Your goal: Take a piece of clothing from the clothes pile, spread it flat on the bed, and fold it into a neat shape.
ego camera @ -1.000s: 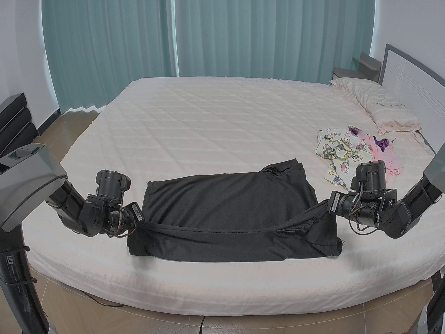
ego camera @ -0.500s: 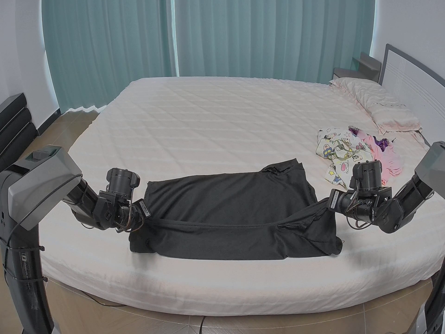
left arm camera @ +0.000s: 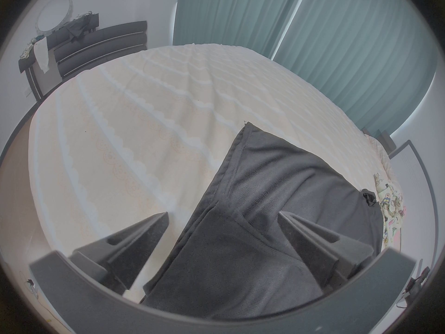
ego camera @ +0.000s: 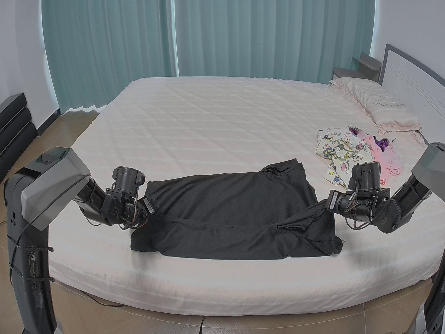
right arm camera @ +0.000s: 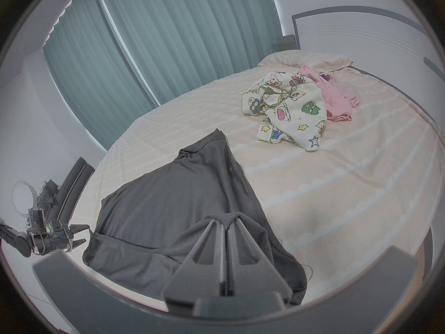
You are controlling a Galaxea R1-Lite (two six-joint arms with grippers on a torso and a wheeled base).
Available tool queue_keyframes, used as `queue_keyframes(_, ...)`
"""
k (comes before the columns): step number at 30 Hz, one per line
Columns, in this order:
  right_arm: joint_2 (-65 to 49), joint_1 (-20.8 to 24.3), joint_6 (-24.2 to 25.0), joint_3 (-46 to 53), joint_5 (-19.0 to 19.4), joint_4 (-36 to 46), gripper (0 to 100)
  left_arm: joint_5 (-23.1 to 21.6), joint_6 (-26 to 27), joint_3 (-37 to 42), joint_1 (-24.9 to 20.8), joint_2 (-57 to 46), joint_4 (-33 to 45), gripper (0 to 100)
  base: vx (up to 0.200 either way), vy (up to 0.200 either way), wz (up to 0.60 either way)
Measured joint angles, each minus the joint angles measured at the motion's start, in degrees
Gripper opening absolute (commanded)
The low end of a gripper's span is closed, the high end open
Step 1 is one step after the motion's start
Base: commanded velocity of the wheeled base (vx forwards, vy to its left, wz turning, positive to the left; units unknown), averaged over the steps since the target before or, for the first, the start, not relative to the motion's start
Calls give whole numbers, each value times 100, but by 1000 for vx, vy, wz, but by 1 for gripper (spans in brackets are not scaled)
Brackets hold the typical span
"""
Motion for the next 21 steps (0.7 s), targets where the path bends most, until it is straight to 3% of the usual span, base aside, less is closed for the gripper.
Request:
queue_keyframes(9, -206, 2, 9, 249, 174, 2, 0, 0, -94, 215, 146, -152, 15, 100, 0, 0, 0)
queue_keyframes(19, -705, 41, -49, 1226, 522, -2, 0, -161, -110, 1267, 288, -745, -51, 100, 0, 0, 0)
queue_keyframes(20, -735, 46, -51, 1323, 540, 5, 100, -183, -115, 1351, 295, -797, -49, 100, 0, 0, 0)
queue_keyframes(21, -766, 52, -52, 1406, 551, 9, 100, -202, -116, 1428, 301, -850, -49, 100, 0, 0, 0)
